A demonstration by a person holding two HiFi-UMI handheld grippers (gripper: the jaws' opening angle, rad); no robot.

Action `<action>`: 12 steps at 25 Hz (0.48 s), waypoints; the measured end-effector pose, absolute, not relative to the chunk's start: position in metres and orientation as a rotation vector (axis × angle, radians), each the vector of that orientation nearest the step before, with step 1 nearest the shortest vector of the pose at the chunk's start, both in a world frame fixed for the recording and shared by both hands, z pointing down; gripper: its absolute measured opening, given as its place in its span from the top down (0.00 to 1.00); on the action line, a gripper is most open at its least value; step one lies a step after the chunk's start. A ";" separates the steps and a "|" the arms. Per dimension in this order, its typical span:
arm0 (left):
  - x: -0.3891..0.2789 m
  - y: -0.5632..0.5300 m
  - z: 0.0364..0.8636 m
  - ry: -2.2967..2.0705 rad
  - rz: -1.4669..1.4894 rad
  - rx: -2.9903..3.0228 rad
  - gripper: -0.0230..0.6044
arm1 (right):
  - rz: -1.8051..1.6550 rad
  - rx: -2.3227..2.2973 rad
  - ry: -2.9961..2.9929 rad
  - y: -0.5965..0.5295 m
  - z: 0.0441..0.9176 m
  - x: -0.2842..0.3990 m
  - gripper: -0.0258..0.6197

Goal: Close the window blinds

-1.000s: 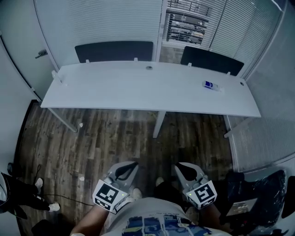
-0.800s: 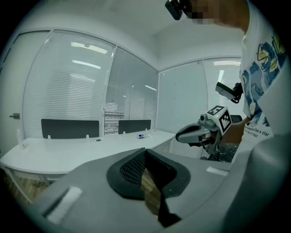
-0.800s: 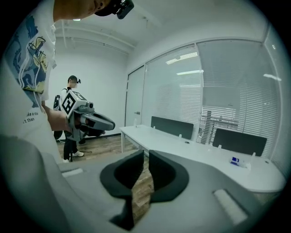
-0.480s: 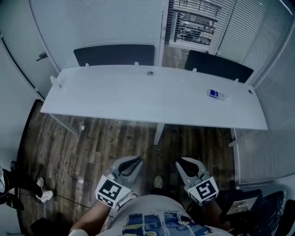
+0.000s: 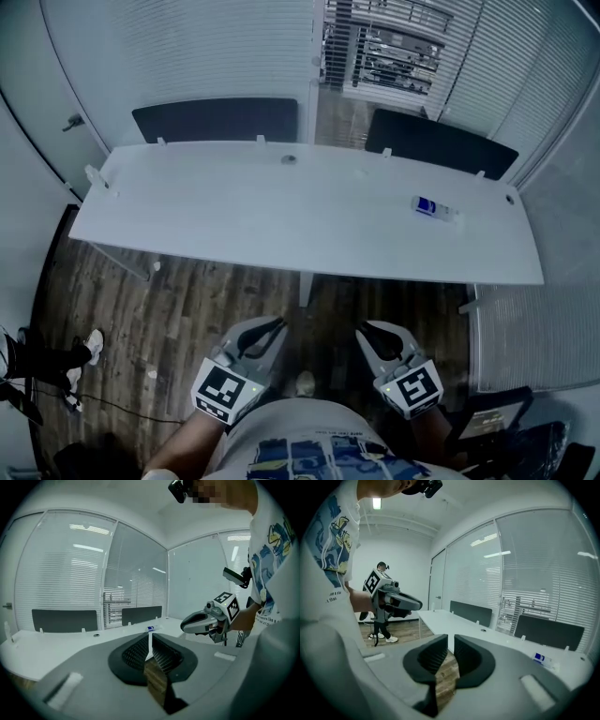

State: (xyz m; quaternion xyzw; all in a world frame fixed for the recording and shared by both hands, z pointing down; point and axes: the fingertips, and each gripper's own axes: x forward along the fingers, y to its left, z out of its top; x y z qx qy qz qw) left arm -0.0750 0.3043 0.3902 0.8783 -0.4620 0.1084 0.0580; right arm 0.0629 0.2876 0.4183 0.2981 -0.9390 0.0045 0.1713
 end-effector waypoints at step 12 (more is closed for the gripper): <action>-0.052 0.228 0.395 -1.342 0.368 2.687 0.92 | 0.055 0.905 -2.649 0.220 0.421 0.083 0.91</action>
